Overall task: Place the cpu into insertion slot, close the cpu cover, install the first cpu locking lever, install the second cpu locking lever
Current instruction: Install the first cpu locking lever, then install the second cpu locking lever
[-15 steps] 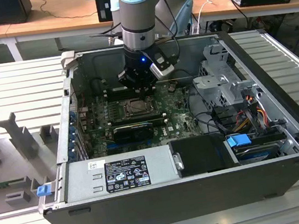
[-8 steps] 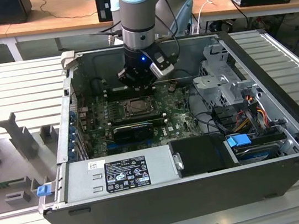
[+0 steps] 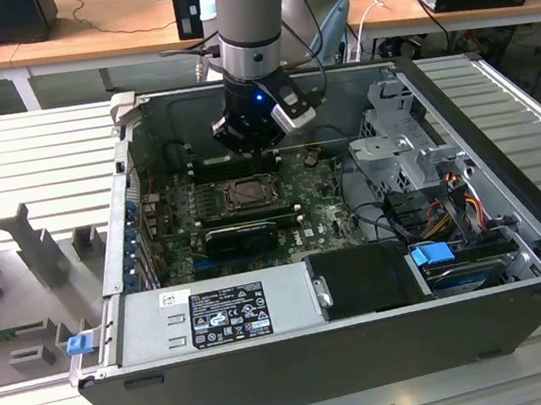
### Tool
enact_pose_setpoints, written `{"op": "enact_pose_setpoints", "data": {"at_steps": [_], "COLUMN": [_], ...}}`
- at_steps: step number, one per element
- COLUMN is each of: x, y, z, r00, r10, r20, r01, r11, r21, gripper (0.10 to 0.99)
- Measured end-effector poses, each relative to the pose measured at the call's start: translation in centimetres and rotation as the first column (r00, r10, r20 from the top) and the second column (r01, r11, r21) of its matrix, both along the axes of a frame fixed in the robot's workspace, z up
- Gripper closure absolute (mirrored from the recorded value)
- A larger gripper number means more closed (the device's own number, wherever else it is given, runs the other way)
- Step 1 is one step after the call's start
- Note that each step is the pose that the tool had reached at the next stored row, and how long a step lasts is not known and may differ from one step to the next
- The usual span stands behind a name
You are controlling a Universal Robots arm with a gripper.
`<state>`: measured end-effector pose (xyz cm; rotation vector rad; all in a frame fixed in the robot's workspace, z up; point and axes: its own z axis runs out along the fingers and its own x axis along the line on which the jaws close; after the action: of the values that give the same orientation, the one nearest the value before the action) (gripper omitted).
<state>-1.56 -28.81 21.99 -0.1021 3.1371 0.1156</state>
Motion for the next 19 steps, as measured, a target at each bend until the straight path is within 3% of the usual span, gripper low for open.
{"op": "enact_pose_setpoints", "data": {"at_steps": [19], "x": [0.00], "y": [-1.06], "z": [0.00], "r00": [1.0000], "r10": [0.000], "r20": [-0.0001], "r01": [0.000], "r11": [1.0000], "r21": [0.000], "gripper": [0.980]}}
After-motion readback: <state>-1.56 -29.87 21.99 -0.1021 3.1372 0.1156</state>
